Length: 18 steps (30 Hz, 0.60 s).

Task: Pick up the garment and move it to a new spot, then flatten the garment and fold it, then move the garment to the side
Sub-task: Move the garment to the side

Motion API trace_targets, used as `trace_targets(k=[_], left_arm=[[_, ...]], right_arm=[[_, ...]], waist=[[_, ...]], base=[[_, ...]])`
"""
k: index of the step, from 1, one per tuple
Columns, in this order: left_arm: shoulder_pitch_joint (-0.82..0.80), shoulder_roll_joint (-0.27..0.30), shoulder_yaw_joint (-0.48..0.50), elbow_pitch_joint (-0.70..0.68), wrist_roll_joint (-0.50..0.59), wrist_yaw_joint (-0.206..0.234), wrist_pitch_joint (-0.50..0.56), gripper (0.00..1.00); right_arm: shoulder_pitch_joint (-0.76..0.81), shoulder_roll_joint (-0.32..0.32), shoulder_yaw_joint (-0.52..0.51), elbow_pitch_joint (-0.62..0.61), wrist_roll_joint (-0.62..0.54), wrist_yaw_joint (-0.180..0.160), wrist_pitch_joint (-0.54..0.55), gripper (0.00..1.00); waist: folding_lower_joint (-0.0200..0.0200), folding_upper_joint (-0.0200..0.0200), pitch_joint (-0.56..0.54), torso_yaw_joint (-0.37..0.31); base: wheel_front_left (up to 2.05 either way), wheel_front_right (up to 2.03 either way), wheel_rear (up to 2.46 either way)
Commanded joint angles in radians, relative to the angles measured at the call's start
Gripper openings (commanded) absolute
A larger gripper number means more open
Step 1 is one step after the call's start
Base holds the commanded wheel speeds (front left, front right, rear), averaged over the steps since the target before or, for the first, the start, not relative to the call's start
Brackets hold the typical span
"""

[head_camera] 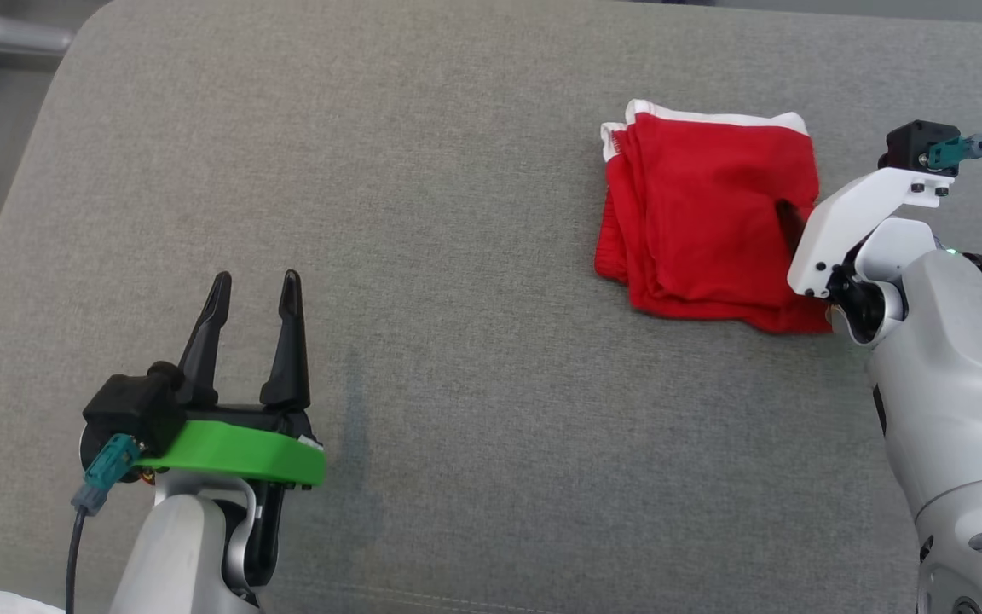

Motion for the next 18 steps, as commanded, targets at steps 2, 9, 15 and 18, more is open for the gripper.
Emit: trace_targets(k=[2, 9, 15, 18], left_arm=[[-0.018, -0.004, 0.001, -0.002, -0.006, -0.002, -0.003, 1.0], [-0.008, -0.002, 0.007, 0.002, 0.001, -0.002, -0.003, 1.0], [0.024, 0.006, 0.016, -0.001, 0.003, -0.002, -0.003, 1.0], [0.037, 0.009, 0.021, -0.006, 0.005, -0.002, -0.003, 1.0]], right_arm=[[-0.013, 0.01, -0.012, 0.049, -0.028, 0.0, 0.013, 1.0], [-0.011, 0.018, 0.031, 0.113, -0.051, 0.0, 0.024, 0.0], [-0.059, -0.028, 0.12, 0.063, -0.036, -0.001, 0.007, 0.0], [-0.076, -0.042, 0.189, 0.025, -0.015, -0.001, 0.013, 0.0]], waist=[[0.0, 0.0, 0.044, 0.044], [0.0, 0.0, 0.01, 0.015], [0.0, 0.0, -0.037, -0.051], [0.0, 0.0, -0.054, -0.092]], base=[[0.0, 0.0, 0.0], [0.0, 0.0, 0.0], [0.0, 0.0, 0.0], [0.0, 0.0, 0.0]])
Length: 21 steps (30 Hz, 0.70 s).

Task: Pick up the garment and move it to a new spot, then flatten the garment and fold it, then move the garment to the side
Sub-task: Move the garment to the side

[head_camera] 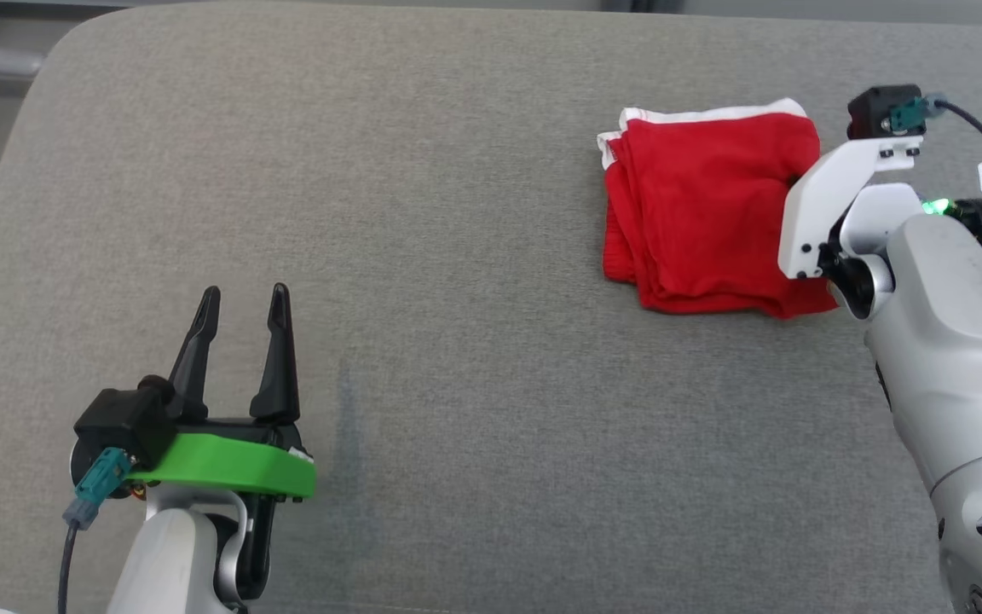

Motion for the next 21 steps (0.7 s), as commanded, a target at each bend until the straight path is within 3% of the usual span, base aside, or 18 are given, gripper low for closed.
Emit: trace_targets(k=[1, 4, 10, 15, 21], left_arm=[[0.019, 0.007, 0.005, -0.004, 0.005, -0.002, -0.003, 1.0], [0.026, 0.01, 0.004, -0.005, 0.004, -0.002, -0.003, 1.0], [0.038, 0.023, 0.005, -0.015, 0.009, -0.002, -0.003, 1.0], [0.027, 0.034, -0.002, -0.028, 0.006, -0.002, -0.003, 1.0], [-0.016, 0.061, -0.027, -0.046, 0.005, -0.002, -0.003, 1.0]], right_arm=[[-0.015, -0.009, 0.041, -0.026, 0.02, -0.002, 0.012, 0.0], [-0.006, -0.046, 0.172, -0.097, 0.099, -0.002, 0.081, 0.0], [0.031, -0.257, 0.34, -0.333, 0.275, -0.002, 0.239, 0.0], [0.092, -0.422, 0.327, -0.461, 0.332, -0.002, 0.313, 0.0], [0.146, -0.505, 0.251, -0.496, 0.275, -0.002, 0.265, 0.0]], waist=[[0.0, 0.0, -0.046, -0.071], [0.0, 0.0, -0.064, -0.112], [0.0, 0.0, -0.08, -0.2], [0.0, 0.0, -0.059, -0.26], [0.0, 0.0, 0.017, -0.298]], base=[[0.0, 0.0, 0.0], [0.0, 0.0, 0.0], [0.0, 0.0, 0.0], [0.0, 0.0, 0.0], [0.0, 0.0, 0.0]])
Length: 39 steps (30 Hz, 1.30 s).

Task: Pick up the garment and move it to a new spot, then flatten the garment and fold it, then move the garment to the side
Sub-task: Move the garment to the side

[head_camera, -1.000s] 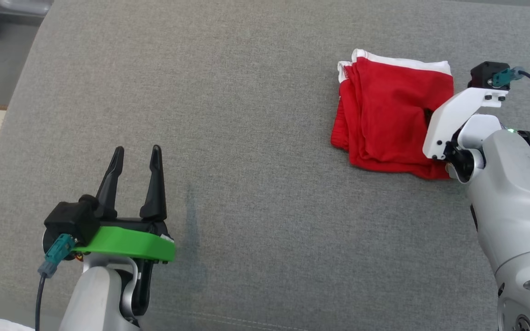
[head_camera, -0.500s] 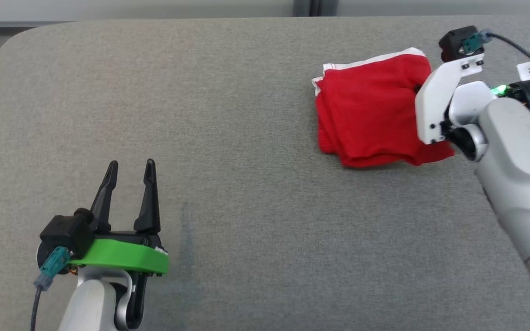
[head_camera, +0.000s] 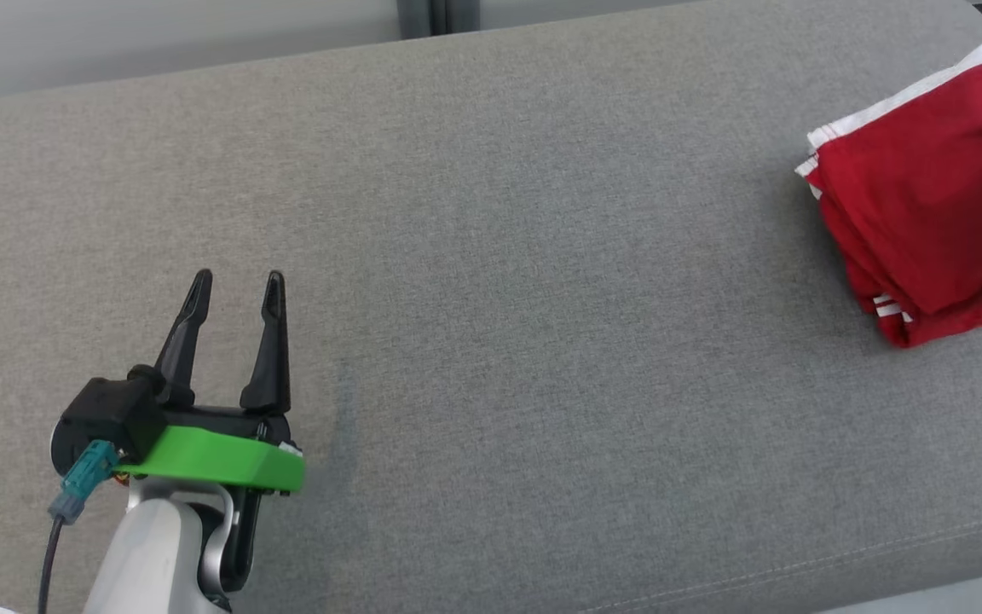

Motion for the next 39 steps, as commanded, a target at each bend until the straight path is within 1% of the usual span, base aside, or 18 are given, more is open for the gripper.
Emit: trace_targets(k=[1, 4, 7, 11, 15, 19, 20, 21, 22, 26, 29, 31, 35, 39], left_arm=[[-0.022, 0.014, -0.003, -0.005, -0.001, -0.002, -0.003, 1.0], [-0.052, 0.028, -0.011, -0.02, -0.011, -0.002, -0.003, 1.0], [-0.076, 0.039, -0.015, -0.037, -0.016, -0.002, -0.003, 1.0], [-0.113, 0.046, -0.038, -0.055, -0.022, -0.002, -0.003, 1.0], [-0.144, 0.063, -0.049, -0.062, -0.026, -0.002, -0.003, 1.0], [-0.155, 0.07, -0.047, -0.063, -0.023, -0.002, -0.003, 1.0], [-0.157, 0.071, -0.047, -0.063, -0.023, -0.002, -0.003, 1.0], [-0.156, 0.07, -0.049, -0.061, -0.022, -0.002, -0.003, 1.0], [-0.155, 0.068, -0.051, -0.059, -0.02, -0.002, -0.003, 1.0], [-0.151, 0.061, -0.061, -0.048, -0.013, -0.002, -0.003, 1.0], [-0.136, 0.053, -0.063, -0.034, -0.015, -0.002, -0.003, 1.0], [-0.117, 0.047, -0.059, -0.023, -0.017, -0.002, -0.003, 1.0], [-0.08, 0.036, -0.042, 0.002, -0.013, -0.002, -0.003, 1.0], [-0.043, 0.022, -0.003, 0.024, -0.003, -0.002, -0.003, 1.0]], right_arm=[[0.028, 0.005, -0.011, 0.007, -0.017, -0.002, -0.014, 0.0], [0.032, -0.005, -0.062, 0.022, -0.07, -0.002, -0.053, 0.0], [0.037, 0.005, -0.102, 0.045, -0.128, -0.002, -0.102, 0.0], [0.032, 0.005, -0.142, 0.077, -0.215, -0.002, -0.164, 0.0], [0.037, 0.031, -0.227, 0.117, -0.306, -0.002, -0.189, 0.0], [0.055, 0.065, -0.315, 0.134, -0.381, -0.002, -0.236, 0.0], [0.061, 0.07, -0.337, 0.141, -0.4, -0.002, -0.237, 0.11], [0.066, 0.084, -0.371, 0.153, -0.42, -0.002, -0.23, 0.58], [0.072, 0.095, -0.39, 0.157, -0.434, -0.002, -0.232, 1.0], [0.096, 0.15, -0.499, 0.149, -0.503, -0.002, -0.281, 1.0], [0.132, 0.211, -0.568, 0.112, -0.519, -0.002, -0.365, 1.0], [0.162, 0.253, -0.593, 0.074, -0.507, -0.002, -0.423, 1.0], [0.241, 0.351, -0.599, -0.018, -0.443, -0.002, -0.523, 1.0], [0.344, 0.428, -0.55, -0.114, -0.384, -0.002, -0.584, 1.0]], waist=[[0.0, -0.0001, 0.062, -0.032], [0.0, -0.0001, 0.115, -0.032], [0.0, -0.0001, 0.158, -0.024], [0.0, -0.0001, 0.213, 0.0], [0.0, -0.0001, 0.246, 0.02], [0.0, -0.0001, 0.251, 0.031], [0.0, -0.0001, 0.249, 0.033], [0.0, -0.0001, 0.246, 0.035], [0.0, -0.0001, 0.242, 0.037], [0.0, -0.0001, 0.209, 0.049], [0.0, -0.0001, 0.162, 0.06], [0.0, -0.0001, 0.127, 0.065], [0.0, -0.0001, 0.051, 0.068], [0.0, -0.0001, -0.018, 0.068]], base=[[0.0, 0.0, 0.0], [0.0, 0.0, 0.0], [0.0, 0.0, 0.0], [0.0, 0.0, 0.0], [0.0, 0.0, 0.0], [0.0, 0.0, 0.0], [0.0, 0.0, 0.0], [0.0, 0.0, 0.0], [0.0, 0.0, 0.0], [0.0, 0.0, 0.0], [0.0, 0.0, 0.0], [0.0, 0.0, 0.0], [0.0, 0.0, 0.0], [0.0, 0.0, 0.0]])
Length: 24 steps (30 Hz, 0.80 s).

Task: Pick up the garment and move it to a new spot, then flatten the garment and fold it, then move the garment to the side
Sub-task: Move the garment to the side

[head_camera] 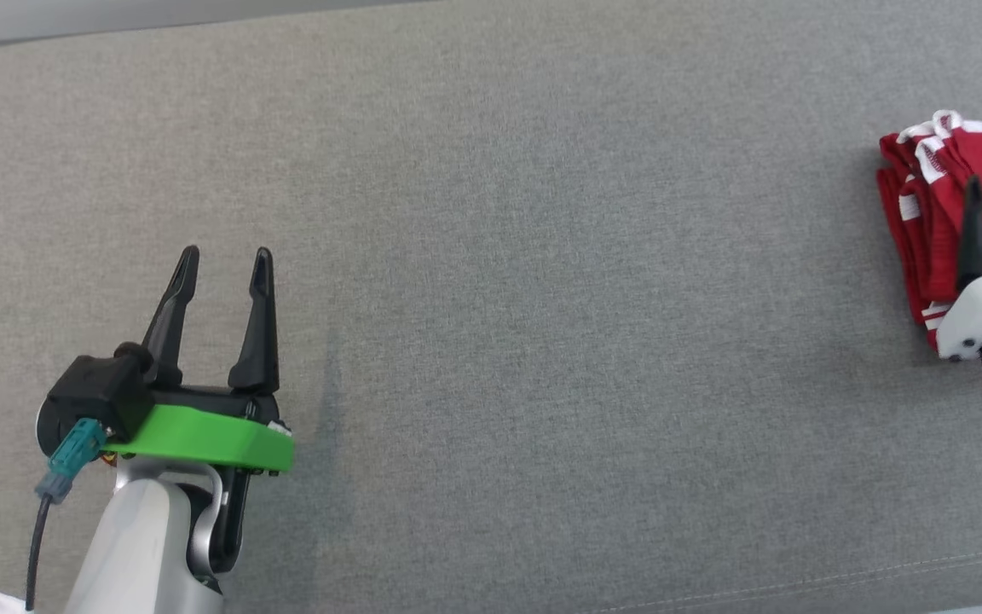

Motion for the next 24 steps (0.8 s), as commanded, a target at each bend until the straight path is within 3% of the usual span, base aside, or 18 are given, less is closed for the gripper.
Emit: trace_targets(k=[1, 10, 24], left_arm=[[0.024, -0.004, 0.014, 0.007, 0.007, -0.002, -0.003, 1.0], [0.125, -0.046, 0.084, 0.035, 0.041, -0.002, -0.003, 1.0], [0.204, -0.075, 0.107, 0.088, 0.024, -0.002, -0.003, 1.0]], right_arm=[[0.039, 0.006, 0.017, -0.023, 0.017, -0.002, -0.017, 1.0], [0.247, 0.148, 0.105, -0.16, 0.075, -0.002, -0.119, 1.0], [0.348, 0.166, 0.182, -0.204, 0.104, -0.002, -0.089, 1.0]], waist=[[0.0, 0.0, -0.092, 0.008], [0.0, 0.0, -0.212, 0.021], [0.0, 0.0, -0.295, 0.082]], base=[[0.0, 0.0, 0.0], [0.0, 0.0, 0.0], [0.0, 0.0, 0.0]])
